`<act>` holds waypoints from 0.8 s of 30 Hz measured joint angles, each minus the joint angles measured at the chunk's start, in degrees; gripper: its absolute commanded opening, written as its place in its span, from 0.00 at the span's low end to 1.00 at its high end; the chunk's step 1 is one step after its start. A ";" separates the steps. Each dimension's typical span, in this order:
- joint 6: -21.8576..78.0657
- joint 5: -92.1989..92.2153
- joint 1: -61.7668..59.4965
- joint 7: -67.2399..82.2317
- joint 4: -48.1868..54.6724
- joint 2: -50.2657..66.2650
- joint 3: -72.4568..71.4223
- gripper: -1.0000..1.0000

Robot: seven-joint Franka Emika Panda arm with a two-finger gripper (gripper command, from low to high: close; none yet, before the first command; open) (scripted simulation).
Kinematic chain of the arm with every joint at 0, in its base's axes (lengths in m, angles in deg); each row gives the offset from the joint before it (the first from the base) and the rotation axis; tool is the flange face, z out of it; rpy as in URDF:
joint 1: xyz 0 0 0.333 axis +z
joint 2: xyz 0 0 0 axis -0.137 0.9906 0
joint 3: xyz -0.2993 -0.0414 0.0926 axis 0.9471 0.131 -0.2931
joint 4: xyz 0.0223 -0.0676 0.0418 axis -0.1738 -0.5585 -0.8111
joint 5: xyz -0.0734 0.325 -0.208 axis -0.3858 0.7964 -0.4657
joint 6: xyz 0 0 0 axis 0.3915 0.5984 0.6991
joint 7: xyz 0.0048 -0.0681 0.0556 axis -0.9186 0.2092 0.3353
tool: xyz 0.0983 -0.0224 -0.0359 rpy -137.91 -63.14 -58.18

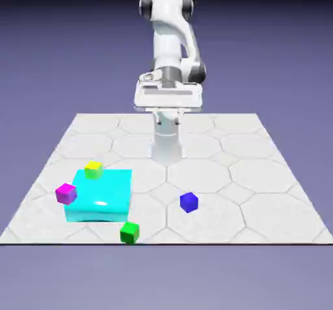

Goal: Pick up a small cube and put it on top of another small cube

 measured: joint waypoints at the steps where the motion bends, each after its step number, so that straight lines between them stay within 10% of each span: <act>1: 2.49 -0.49 0.19 -0.05 1.55 2.06 -0.39 0.50; 24: 59.80 -11.73 4.47 -1.18 37.14 49.46 -9.26 0.50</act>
